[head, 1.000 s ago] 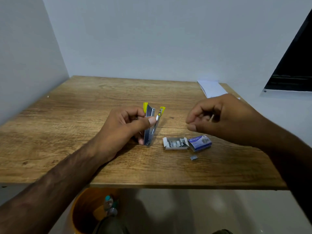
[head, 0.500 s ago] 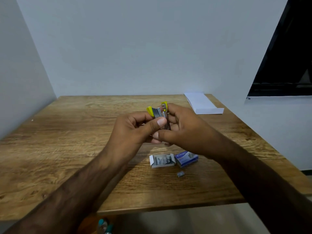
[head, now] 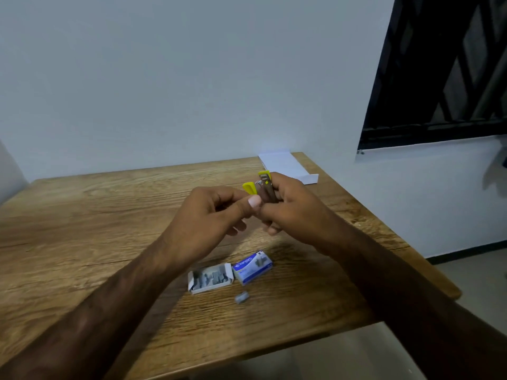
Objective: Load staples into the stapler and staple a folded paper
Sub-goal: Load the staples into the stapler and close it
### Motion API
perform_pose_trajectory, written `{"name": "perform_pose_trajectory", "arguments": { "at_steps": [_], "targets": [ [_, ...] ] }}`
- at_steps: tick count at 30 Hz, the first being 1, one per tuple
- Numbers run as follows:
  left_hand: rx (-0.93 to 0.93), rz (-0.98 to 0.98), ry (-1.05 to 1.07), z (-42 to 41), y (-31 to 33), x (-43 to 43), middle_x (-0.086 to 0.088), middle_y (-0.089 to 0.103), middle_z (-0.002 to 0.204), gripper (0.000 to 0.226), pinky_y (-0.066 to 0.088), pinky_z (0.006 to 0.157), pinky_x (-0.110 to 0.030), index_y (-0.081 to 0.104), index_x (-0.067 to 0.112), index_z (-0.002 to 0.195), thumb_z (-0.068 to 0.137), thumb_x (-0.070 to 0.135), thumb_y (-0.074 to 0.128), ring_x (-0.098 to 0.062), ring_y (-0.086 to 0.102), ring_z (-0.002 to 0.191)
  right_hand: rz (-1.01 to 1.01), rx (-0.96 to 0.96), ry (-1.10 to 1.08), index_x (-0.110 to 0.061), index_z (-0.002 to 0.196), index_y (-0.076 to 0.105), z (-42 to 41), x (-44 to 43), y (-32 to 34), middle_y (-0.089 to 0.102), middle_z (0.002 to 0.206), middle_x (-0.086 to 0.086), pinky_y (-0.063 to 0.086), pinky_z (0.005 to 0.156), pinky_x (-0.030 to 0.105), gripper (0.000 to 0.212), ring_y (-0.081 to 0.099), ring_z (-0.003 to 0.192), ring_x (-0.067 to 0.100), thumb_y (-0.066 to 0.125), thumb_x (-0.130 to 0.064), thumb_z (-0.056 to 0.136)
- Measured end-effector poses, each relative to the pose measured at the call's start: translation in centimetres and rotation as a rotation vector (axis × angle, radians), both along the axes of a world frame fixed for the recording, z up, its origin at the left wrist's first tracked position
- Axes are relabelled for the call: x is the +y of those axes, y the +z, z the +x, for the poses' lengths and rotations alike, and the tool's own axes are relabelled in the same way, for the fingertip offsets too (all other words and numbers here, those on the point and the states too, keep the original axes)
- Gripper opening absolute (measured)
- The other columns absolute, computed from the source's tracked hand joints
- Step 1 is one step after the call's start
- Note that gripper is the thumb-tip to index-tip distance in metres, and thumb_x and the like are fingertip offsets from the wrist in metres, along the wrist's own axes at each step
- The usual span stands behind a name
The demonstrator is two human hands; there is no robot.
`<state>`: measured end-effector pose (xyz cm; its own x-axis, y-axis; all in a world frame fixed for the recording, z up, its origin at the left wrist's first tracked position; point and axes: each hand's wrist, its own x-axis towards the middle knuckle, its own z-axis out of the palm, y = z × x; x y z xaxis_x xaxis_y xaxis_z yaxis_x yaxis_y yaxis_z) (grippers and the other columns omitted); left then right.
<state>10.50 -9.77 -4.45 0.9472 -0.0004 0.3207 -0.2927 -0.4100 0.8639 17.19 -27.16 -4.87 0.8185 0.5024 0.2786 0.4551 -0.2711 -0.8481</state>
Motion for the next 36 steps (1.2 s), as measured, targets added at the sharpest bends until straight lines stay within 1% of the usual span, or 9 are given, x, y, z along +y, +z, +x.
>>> {"name": "perform_pose_trajectory", "arguments": {
  "at_steps": [6,9,15,20,22,24,27,33,36],
  "targets": [
    [-0.014,0.247,0.059,4.2,-0.2,-1.0,0.003,0.074,0.095,0.016,0.051,0.082,-0.026,0.075,0.019,0.108,0.093,0.023,0.07,-0.007,0.067,0.085,0.049,0.053,-0.241,-0.007,0.102,0.06,4.8,-3.3,-0.8,0.056,0.081,0.003,0.043,0.064,0.037,0.025,0.053,0.07,0.017,0.066,-0.008,0.077],
    [-0.002,0.418,0.04,6.9,-0.2,-2.1,0.005,0.071,0.115,0.027,0.051,0.094,-0.03,0.07,0.021,0.12,0.094,0.026,0.067,-0.011,0.065,0.105,0.067,0.033,-0.319,-0.011,0.099,0.064,6.5,-4.5,-1.0,0.061,0.082,-0.006,0.041,0.064,0.028,0.024,0.055,0.069,0.009,0.07,-0.014,0.076],
    [0.023,0.641,0.026,11.4,-0.4,-3.6,0.0,0.061,0.14,0.041,0.04,0.1,-0.026,0.058,0.018,0.138,0.098,0.017,0.054,-0.018,0.056,0.127,0.016,0.068,-0.333,-0.027,0.097,0.062,7.1,-5.3,-1.3,0.063,0.086,0.0,0.044,0.063,0.032,0.026,0.058,0.069,0.015,0.069,-0.021,0.072],
    [0.061,0.443,0.061,12.9,0.8,-2.5,-0.007,0.068,0.129,0.037,0.045,0.11,-0.035,0.067,0.01,0.124,0.093,-0.002,0.051,-0.021,0.062,0.122,-0.025,0.147,-0.123,-0.011,0.11,0.056,4.9,-4.8,-1.1,0.065,0.079,0.005,0.04,0.045,0.015,0.035,0.051,0.046,0.0,0.065,0.006,0.081],
    [0.06,0.344,0.076,12.5,1.5,-1.5,-0.007,0.071,0.121,0.031,0.048,0.107,-0.035,0.07,0.011,0.116,0.093,-0.002,0.054,-0.019,0.064,0.117,-0.057,0.184,0.001,-0.01,0.109,0.059,3.7,-3.9,-0.7,0.072,0.084,0.005,0.046,0.048,0.018,0.034,0.061,0.055,0.005,0.069,0.007,0.081],
    [0.053,0.287,0.086,11.6,2.0,-0.2,-0.005,0.073,0.113,0.024,0.051,0.091,-0.026,0.072,0.013,0.11,0.094,0.002,0.058,-0.014,0.065,0.102,-0.111,0.197,0.119,-0.012,0.112,0.063,2.6,-2.5,-0.3,0.078,0.098,0.007,0.06,0.068,0.033,0.038,0.074,0.079,0.019,0.075,0.004,0.079],
    [0.053,0.276,0.084,9.8,3.0,1.5,-0.001,0.071,0.103,0.021,0.045,0.067,-0.01,0.073,0.012,0.107,0.094,0.003,0.06,-0.002,0.06,0.082,-0.207,0.129,0.265,-0.019,0.114,0.069,0.9,0.3,0.5,0.077,0.106,0.011,0.059,0.089,0.045,0.043,0.074,0.094,0.022,0.083,-0.006,0.076],
    [0.051,0.326,0.107,6.8,4.7,4.8,0.003,0.072,0.091,0.019,0.043,0.059,-0.005,0.076,0.009,0.103,0.092,0.004,0.062,0.004,0.059,0.073,-0.402,-0.018,0.549,-0.016,0.125,0.07,-2.0,5.9,2.1,0.08,0.1,-0.003,0.06,0.075,0.02,0.048,0.075,0.087,0.008,0.085,-0.017,0.08],
    [0.061,0.35,0.105,6.0,4.8,6.0,0.007,0.072,0.086,0.018,0.041,0.057,-0.002,0.077,0.009,0.101,0.091,0.005,0.063,0.012,0.058,0.065,-0.475,-0.095,0.58,-0.014,0.123,0.071,-2.9,8.3,2.1,0.079,0.101,0.001,0.062,0.078,0.03,0.04,0.075,0.086,0.013,0.081,-0.016,0.084]
  ]
}}
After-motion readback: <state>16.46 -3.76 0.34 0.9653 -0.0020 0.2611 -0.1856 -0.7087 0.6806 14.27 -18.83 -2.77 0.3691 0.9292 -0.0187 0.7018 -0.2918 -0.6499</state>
